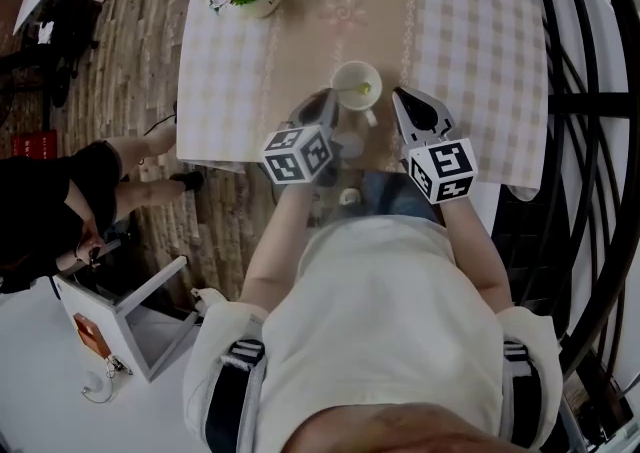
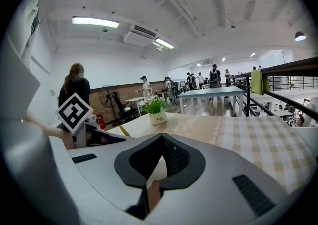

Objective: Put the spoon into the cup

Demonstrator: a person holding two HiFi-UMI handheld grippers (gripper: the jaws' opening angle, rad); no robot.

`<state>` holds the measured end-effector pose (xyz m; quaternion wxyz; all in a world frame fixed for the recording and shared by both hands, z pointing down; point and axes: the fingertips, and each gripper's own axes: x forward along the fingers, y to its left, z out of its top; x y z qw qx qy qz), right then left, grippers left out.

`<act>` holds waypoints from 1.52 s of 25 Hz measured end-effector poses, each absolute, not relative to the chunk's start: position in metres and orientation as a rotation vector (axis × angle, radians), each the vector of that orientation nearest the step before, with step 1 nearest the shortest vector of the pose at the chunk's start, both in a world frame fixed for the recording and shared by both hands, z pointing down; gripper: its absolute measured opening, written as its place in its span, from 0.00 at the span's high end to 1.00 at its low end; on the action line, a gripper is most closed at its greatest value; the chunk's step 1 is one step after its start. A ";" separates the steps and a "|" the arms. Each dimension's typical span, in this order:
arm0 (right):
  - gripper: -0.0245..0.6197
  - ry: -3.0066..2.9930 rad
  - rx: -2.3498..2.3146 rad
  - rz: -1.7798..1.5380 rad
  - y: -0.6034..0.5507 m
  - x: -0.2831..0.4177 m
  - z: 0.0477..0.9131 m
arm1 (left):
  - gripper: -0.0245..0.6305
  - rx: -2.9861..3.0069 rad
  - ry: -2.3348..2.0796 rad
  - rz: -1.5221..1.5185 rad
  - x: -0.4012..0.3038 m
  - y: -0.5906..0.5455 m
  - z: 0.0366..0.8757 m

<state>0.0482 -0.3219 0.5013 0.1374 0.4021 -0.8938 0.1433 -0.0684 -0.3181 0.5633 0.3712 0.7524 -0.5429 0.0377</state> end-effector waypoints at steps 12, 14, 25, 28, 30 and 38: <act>0.96 -2.587 1.146 0.426 -0.326 0.043 0.503 | 0.96 1.949 -1.375 0.108 -0.067 -0.319 0.563; 0.96 -2.589 1.144 0.426 -0.326 0.042 0.502 | 0.96 1.959 -1.368 0.110 -0.065 -0.318 0.562; 0.96 -2.578 1.163 0.406 -0.315 0.039 0.493 | 0.77 1.943 -1.371 0.112 -0.069 -0.310 0.563; 0.96 -2.579 1.171 0.396 -0.309 0.038 0.492 | 0.76 1.949 -1.378 0.097 -0.072 -0.305 0.561; 0.96 -2.583 1.181 0.389 -0.307 0.038 0.493 | 0.76 1.961 -1.382 0.088 -0.072 -0.302 0.558; 0.96 -2.611 1.195 0.336 -0.277 0.028 0.481 | 0.76 2.019 -1.404 0.020 -0.085 -0.275 0.529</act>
